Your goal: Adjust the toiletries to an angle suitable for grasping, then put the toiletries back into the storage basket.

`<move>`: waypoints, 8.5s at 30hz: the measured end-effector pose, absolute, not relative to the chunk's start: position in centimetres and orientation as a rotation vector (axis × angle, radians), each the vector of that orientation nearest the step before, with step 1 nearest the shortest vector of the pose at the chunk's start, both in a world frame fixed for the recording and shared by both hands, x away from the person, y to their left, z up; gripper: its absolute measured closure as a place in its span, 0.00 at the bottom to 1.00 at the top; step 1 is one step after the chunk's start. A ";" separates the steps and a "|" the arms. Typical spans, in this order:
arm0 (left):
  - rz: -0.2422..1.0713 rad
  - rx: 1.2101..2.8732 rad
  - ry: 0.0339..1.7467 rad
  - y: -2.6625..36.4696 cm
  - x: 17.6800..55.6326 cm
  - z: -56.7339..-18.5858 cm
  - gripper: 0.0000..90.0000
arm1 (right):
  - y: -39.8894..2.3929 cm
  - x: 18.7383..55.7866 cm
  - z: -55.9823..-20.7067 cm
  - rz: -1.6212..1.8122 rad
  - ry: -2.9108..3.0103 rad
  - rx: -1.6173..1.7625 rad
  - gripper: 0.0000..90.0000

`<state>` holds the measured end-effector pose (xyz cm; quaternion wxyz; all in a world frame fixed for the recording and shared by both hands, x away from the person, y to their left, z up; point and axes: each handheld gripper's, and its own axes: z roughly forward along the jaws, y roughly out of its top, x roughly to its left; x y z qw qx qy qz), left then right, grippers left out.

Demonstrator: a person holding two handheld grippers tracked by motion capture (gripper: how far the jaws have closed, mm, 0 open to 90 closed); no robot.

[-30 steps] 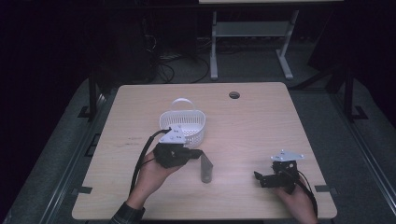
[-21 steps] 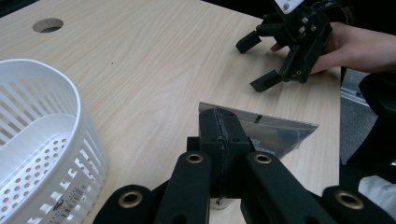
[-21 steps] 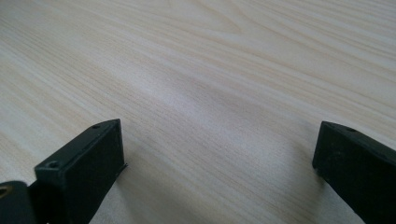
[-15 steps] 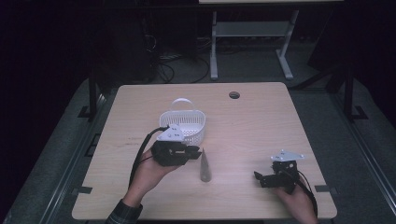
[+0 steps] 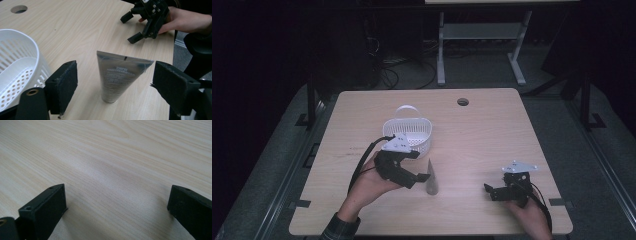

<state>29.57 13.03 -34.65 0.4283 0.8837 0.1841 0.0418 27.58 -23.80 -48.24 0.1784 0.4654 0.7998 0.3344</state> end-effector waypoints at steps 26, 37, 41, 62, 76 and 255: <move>0.088 2.306 0.361 9.0 30.5 -35.7 0.17 | -23.8 27.6 -48.2 0.945 2.263 1.316 0.02; 0.089 2.317 0.365 8.8 30.7 -36.3 0.26 | -23.8 27.6 -48.2 0.946 2.263 1.316 0.02; 0.085 2.315 0.360 8.8 30.7 -36.2 0.32 | -23.8 27.6 -48.2 0.946 2.263 1.316 0.02; 0.107 2.311 0.399 9.7 30.6 -35.8 0.33 | -23.8 27.6 -48.2 0.946 2.263 1.315 0.02; 0.118 2.285 0.451 11.8 30.7 -34.9 0.33 | -23.8 27.6 -48.2 0.945 2.263 1.315 0.02; 0.317 2.199 0.858 18.4 42.0 -30.1 0.33 | -23.8 27.6 -48.2 0.945 2.261 1.317 0.02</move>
